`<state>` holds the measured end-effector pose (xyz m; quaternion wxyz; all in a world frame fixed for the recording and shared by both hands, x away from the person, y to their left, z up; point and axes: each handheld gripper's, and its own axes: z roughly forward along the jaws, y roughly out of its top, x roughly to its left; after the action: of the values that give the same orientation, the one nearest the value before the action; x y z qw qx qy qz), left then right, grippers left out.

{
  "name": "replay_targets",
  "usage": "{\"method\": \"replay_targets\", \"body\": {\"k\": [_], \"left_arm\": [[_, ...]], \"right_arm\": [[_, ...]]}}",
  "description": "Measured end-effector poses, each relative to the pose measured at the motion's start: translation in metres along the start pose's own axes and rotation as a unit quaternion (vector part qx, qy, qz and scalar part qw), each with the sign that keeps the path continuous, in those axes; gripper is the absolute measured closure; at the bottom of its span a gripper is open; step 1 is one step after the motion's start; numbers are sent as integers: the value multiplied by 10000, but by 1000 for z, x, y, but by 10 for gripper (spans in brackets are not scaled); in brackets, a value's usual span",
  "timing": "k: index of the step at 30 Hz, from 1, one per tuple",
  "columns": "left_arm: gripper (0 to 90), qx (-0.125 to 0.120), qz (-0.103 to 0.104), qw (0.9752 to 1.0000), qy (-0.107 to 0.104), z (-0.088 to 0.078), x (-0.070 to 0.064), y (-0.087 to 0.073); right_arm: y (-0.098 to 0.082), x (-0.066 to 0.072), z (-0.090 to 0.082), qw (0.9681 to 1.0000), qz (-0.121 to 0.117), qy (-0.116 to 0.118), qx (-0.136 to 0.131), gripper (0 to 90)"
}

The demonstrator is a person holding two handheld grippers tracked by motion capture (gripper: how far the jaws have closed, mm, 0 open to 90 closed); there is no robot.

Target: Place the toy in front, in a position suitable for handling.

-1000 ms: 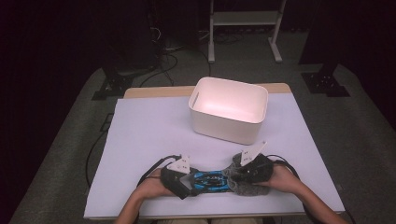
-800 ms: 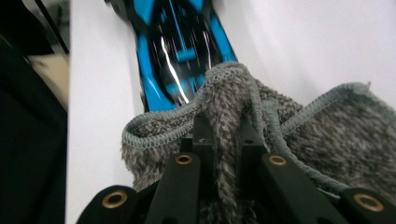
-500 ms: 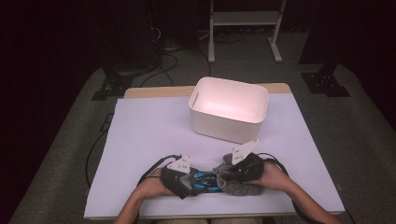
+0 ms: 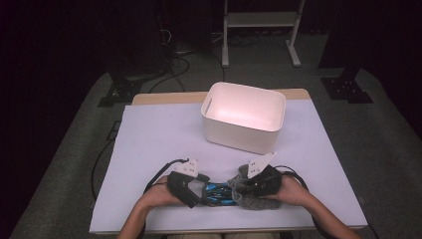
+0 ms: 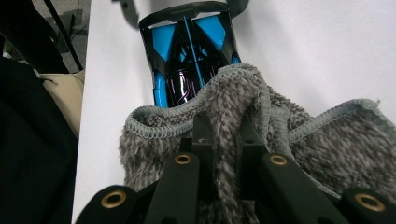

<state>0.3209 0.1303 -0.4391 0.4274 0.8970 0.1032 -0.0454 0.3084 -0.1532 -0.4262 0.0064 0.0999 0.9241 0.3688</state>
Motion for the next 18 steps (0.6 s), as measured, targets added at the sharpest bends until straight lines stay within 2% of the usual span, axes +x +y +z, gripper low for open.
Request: {"method": "replay_targets", "body": {"k": [2, 4, 5, 7, 8, 10, 14, 17, 18], "left_arm": [[200, 40, -10, 10000, 35, 0, 3, 2], [214, 74, -178, 9998, 0, 3, 9, 6], [217, 74, -178, 9998, 0, 3, 9, 6], [218, 281, -226, 9993, -15, 8, 11, 7], [229, 373, -318, 9988, -47, 12, 11, 7], [238, 358, -354, 9987, -50, 13, 11, 6], [260, 352, -364, 9987, -83, 13, 10, 6], [293, 378, -276, 9989, -88, 13, 9, 8], [293, 412, -184, 9990, -55, 13, 7, 10]], "right_arm": [[0, 0, 0, 10000, 2, 2, 0, 813], [2, 1, 2, 10000, -20, -1, 6, 814], [2, 1, 2, 10000, 8, -3, 13, 814], [3, 1, 2, 10000, -29, 6, 19, 814], [5, 1, 2, 10000, -19, 0, 58, 816], [6, -1, 1, 10000, -34, -31, 55, 817], [8, -6, 0, 9999, 73, -18, -69, 817], [7, -7, 3, 9999, 115, 107, -49, 817], [6, -6, 4, 9998, 129, 127, -46, 818]]}}
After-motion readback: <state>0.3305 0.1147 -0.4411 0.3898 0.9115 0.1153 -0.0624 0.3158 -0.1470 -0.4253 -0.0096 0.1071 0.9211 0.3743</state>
